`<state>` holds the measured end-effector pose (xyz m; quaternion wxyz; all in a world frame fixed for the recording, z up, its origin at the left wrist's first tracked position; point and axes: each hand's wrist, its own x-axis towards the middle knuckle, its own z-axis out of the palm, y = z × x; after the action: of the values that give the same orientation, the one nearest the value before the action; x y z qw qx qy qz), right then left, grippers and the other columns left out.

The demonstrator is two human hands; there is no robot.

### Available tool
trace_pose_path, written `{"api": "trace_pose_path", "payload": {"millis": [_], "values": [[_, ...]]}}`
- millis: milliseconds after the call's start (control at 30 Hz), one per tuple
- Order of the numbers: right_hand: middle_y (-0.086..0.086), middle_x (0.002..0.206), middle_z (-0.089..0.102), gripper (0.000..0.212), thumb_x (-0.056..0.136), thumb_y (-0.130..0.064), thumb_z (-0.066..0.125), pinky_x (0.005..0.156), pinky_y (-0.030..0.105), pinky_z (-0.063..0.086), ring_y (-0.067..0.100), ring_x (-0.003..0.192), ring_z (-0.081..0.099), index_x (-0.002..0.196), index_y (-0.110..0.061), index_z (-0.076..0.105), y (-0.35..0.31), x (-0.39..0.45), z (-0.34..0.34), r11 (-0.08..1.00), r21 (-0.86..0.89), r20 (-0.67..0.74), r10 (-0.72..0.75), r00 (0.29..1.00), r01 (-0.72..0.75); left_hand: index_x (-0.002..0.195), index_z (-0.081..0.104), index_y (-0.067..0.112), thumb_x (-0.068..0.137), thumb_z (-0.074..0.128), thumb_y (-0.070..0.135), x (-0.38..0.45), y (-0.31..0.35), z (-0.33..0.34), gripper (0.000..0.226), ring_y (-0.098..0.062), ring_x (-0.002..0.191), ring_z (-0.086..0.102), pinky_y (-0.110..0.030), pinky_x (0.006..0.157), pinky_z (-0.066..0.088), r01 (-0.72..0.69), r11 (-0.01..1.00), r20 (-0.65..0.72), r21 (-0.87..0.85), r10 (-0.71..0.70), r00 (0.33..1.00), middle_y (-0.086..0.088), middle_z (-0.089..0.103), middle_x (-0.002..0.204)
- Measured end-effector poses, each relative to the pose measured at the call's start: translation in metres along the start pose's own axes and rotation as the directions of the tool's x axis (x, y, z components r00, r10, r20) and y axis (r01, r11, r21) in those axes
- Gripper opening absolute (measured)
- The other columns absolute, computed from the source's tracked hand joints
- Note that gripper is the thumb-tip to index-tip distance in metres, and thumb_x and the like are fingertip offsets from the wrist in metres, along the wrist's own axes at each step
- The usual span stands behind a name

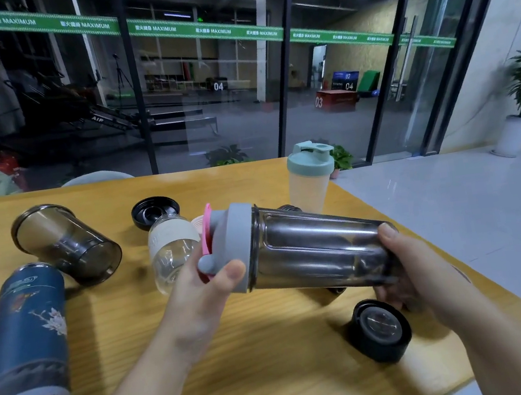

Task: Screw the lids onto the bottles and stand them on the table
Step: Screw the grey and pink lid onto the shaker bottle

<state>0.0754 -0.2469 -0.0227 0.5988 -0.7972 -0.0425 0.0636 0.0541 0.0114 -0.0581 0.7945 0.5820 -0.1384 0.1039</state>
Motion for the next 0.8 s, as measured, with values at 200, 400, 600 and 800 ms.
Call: {"api": "trace_pose_path", "payload": {"millis": [200,400,600,800], "values": [[-0.012,0.127,0.053,0.082,0.05,-0.066,0.068,0.066,0.02,0.055,0.012,0.095,0.067,0.127,-0.048,0.044,0.001,-0.004,0.003,0.935,-0.046,-0.016,-0.353,0.936,0.352,0.127,0.054,0.009,0.048,0.087,0.054,-0.001,0.003,0.004,0.097,-0.018,0.105,0.066,-0.029,0.084,0.054,0.03,0.993,-0.021,-0.113,-0.033,0.999,-0.007,0.07,0.112],[-0.024,0.141,0.041,0.097,0.054,-0.064,0.081,0.095,0.028,0.05,0.001,0.128,0.047,0.134,-0.058,0.025,0.009,-0.002,-0.001,0.739,-0.243,0.055,-0.636,0.769,0.628,0.103,0.073,0.021,0.041,0.088,0.056,-0.001,0.003,0.005,0.073,-0.017,0.099,0.069,-0.03,0.077,0.057,0.092,0.977,-0.076,-0.194,-0.108,0.991,-0.006,0.073,0.108],[-0.026,0.13,0.049,0.081,0.059,-0.067,0.076,0.075,0.022,0.055,0.001,0.105,0.062,0.127,-0.058,0.033,0.01,-0.006,-0.005,0.668,-0.334,0.027,-0.698,0.715,0.665,0.107,0.067,0.018,0.027,0.087,0.063,-0.001,0.001,0.006,0.094,-0.013,0.09,0.069,-0.04,0.092,0.047,0.208,0.964,-0.121,-0.166,-0.229,0.966,-0.005,0.074,0.103],[-0.031,0.107,0.058,0.086,0.038,-0.07,0.08,0.064,0.017,0.052,0.006,0.083,0.064,0.111,-0.069,0.034,0.009,-0.007,-0.009,0.73,-0.352,0.007,-0.624,0.781,0.586,0.111,0.066,0.011,0.032,0.09,0.056,-0.002,0.004,0.007,0.094,-0.017,0.096,0.069,-0.032,0.083,0.056,0.197,0.961,-0.071,-0.192,-0.214,0.974,-0.01,0.072,0.109]]}}
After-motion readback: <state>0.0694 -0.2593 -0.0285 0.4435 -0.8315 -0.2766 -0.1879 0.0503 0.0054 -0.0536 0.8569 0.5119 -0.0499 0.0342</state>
